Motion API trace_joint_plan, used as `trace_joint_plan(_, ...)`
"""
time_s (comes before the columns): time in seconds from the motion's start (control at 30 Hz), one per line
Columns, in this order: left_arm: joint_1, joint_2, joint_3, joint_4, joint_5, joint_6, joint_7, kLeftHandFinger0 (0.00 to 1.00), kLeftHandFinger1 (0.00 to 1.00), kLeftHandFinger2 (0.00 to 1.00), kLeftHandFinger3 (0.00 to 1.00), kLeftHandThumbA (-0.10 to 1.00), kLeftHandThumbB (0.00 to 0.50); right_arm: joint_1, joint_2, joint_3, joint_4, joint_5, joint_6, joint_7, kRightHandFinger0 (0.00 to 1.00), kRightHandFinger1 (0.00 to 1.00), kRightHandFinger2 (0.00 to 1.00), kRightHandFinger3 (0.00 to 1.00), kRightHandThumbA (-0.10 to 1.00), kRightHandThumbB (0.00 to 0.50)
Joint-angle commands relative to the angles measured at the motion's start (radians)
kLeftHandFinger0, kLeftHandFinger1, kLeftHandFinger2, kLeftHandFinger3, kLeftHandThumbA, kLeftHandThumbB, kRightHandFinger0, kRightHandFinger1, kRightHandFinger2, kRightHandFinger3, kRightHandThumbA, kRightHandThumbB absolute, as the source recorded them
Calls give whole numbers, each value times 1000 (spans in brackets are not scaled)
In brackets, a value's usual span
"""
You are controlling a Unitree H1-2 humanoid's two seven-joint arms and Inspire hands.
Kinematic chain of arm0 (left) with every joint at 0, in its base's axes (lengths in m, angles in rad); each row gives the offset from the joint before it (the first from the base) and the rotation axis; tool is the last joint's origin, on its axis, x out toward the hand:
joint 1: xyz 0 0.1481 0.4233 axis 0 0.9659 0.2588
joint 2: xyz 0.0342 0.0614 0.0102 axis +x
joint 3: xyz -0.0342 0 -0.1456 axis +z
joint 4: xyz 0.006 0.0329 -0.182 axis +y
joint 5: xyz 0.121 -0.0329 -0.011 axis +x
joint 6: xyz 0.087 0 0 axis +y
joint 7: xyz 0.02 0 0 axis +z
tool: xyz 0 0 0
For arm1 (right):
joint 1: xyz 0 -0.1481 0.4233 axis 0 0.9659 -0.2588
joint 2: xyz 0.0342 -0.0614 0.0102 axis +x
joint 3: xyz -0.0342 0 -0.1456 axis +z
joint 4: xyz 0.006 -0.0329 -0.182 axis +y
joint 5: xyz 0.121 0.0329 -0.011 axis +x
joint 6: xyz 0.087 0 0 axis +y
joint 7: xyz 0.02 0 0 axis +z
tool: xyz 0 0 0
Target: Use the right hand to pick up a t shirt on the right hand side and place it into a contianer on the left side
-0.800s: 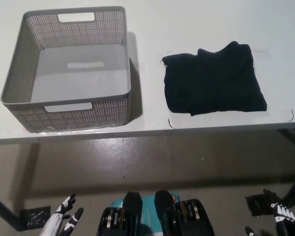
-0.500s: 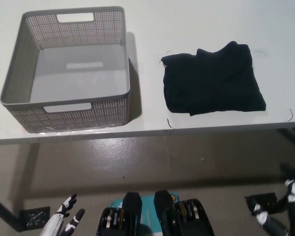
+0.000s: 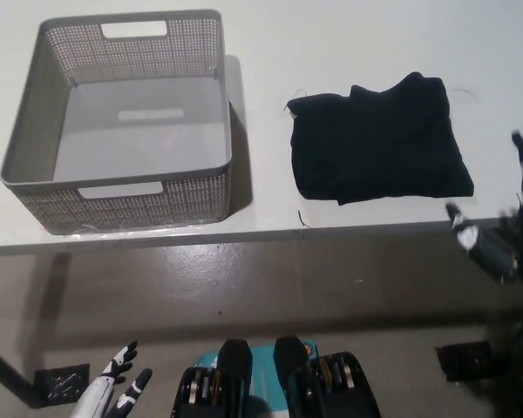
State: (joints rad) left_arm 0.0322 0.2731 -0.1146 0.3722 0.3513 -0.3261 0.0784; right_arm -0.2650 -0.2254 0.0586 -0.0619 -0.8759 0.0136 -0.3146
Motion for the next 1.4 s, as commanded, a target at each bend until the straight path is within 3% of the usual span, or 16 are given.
trace_joint_plan(0.0,-18,14,4,-16,3,-32,7,934,939,1000,1000,1000,354,-102,-20,17,60,-57,81,45,1000,1000,1000,1000,748,500)
trace_joint_plan(0.3,-28,16,2,-2,7,-50,12,937,929,1000,1000,1000,326,-207,-47,85,227,-90,119,58,1000,1000,1000,1000,764,500)
trace_joint_plan(0.57,-40,15,3,-4,4,-45,8,913,919,1000,1000,1000,334,-260,-39,151,326,-104,143,47,1000,1000,1000,1000,738,500)
trace_joint_plan(1.1,-43,17,-5,-11,17,-57,7,902,923,1000,1000,1000,317,-299,15,254,423,-107,176,31,1000,1000,1000,1000,894,500)
trace_joint_plan(1.13,-42,19,-6,-16,28,-41,7,941,943,1000,1000,1000,336,-306,17,258,426,-112,184,39,1000,1000,1000,1000,914,500)
trace_joint_plan(1.2,-43,19,-6,-23,29,-42,7,921,920,1000,1000,1000,323,-321,22,266,443,-116,190,32,1000,1000,1000,1000,923,500)
trace_joint_plan(1.37,-42,24,-5,-39,22,-24,-13,977,970,1000,1000,1000,340,-356,34,274,469,-99,194,26,1000,1000,1000,1000,920,500)
